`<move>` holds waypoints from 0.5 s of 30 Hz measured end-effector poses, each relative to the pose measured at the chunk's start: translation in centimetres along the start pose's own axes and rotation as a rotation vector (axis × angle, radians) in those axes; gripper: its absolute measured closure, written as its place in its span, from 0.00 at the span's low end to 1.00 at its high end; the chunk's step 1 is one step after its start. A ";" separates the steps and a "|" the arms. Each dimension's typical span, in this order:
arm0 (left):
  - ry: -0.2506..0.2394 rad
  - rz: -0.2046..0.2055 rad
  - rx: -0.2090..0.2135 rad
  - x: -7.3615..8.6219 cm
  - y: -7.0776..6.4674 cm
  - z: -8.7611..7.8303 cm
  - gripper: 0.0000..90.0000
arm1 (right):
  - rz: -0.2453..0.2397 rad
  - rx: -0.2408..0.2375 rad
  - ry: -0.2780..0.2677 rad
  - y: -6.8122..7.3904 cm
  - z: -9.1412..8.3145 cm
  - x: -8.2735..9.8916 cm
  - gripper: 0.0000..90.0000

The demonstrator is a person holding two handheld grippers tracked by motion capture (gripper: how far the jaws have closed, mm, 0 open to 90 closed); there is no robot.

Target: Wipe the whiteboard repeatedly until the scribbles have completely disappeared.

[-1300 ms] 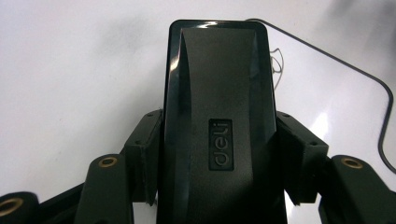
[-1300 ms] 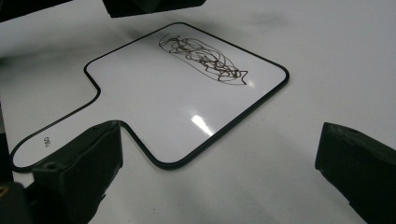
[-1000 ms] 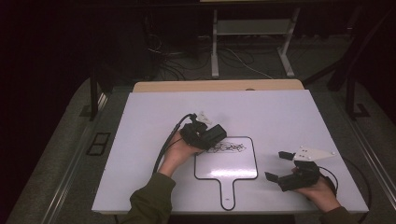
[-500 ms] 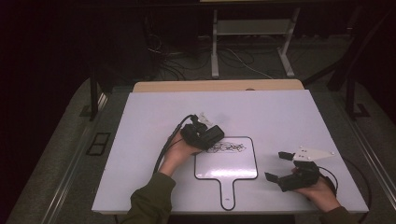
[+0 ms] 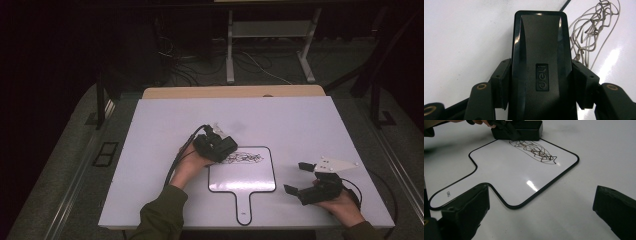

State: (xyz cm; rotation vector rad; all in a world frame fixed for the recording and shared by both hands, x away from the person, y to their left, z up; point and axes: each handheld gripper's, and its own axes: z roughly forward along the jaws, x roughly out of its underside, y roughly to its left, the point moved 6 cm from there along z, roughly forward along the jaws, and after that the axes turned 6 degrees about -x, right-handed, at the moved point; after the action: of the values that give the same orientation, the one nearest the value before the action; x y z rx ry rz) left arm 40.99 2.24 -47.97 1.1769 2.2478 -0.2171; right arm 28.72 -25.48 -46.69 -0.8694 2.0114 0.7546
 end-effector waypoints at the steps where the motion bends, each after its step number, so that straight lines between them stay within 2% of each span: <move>1: -0.002 -0.002 -0.001 0.0 -0.1 0.0 0.43 | 0.000 0.000 0.000 0.0 0.0 0.0 0.00; 9: -0.008 0.021 0.007 -0.4 -0.8 0.2 0.43 | 0.000 0.000 0.002 0.0 0.0 0.0 0.00; 15: -0.010 0.031 0.031 -0.6 -1.6 0.2 0.43 | -0.001 0.000 0.001 0.0 0.0 0.0 0.00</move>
State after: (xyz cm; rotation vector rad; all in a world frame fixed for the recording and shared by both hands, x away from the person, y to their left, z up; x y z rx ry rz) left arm 40.10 0.74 -48.01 1.2236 2.2233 -0.2463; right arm 28.71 -25.49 -46.69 -0.8707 2.0117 0.7540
